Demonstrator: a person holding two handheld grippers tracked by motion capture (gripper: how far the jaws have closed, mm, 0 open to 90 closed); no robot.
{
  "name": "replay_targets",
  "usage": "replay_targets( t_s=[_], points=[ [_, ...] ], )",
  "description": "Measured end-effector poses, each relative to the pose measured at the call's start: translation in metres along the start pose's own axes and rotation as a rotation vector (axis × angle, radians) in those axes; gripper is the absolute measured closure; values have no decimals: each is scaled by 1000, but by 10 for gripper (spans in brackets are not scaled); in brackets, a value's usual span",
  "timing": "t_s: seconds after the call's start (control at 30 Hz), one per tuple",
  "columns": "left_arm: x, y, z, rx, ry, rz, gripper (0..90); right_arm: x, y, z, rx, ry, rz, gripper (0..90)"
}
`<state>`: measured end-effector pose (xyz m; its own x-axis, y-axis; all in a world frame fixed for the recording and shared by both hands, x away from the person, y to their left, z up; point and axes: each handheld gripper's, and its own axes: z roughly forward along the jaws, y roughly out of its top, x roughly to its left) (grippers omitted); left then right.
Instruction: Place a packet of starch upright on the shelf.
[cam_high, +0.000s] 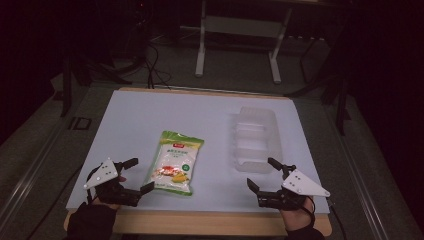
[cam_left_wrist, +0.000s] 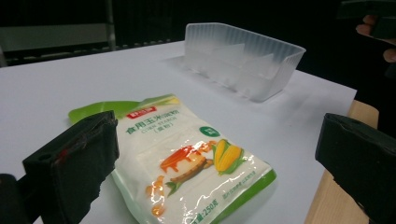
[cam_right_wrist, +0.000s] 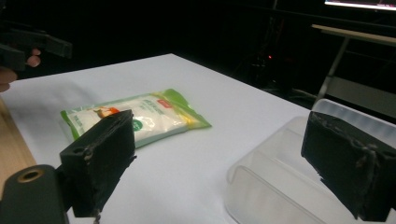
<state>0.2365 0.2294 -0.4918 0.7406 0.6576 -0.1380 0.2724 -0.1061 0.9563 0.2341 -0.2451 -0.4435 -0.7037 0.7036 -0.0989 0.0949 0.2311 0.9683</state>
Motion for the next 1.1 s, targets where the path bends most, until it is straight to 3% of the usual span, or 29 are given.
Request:
replay_targets(
  t_s=[0.13, 0.3, 0.33, 0.47, 0.57, 0.77, 0.83, 1.0, 1.1],
  points=[
    [-1, 0, 0, 3, -8, 2, 0, -1, 0, 1, 22, 12, 20, 147],
    [-1, 1, 0, 0, -4, 10, 0, 4, 3, 0, 14, -11, -13, 136],
    [0, 2, 0, -4, -14, 2, 0, 7, 3, 1, 26, 21, -14, 125],
    [0, 4, -1, -12, -29, -6, 0, 11, 4, 3, 30, 49, -33, 100],
    [2, 9, -1, -28, -58, -13, 0, 12, 5, 2, 14, 80, -17, 97],
    [3, 19, -1, -37, -74, -1, 0, 14, 8, 1, -1, 86, -31, 97],
    [4, 23, 1, -25, -80, -6, 0, 15, 8, 1, -11, 87, -32, 97],
    [2, 32, 10, 28, -94, 38, 0, 15, 11, 1, -14, 87, -34, 98],
    [3, 37, 15, 40, -102, 58, 0, 15, 12, 0, -12, 95, 0, 97]
  ],
)
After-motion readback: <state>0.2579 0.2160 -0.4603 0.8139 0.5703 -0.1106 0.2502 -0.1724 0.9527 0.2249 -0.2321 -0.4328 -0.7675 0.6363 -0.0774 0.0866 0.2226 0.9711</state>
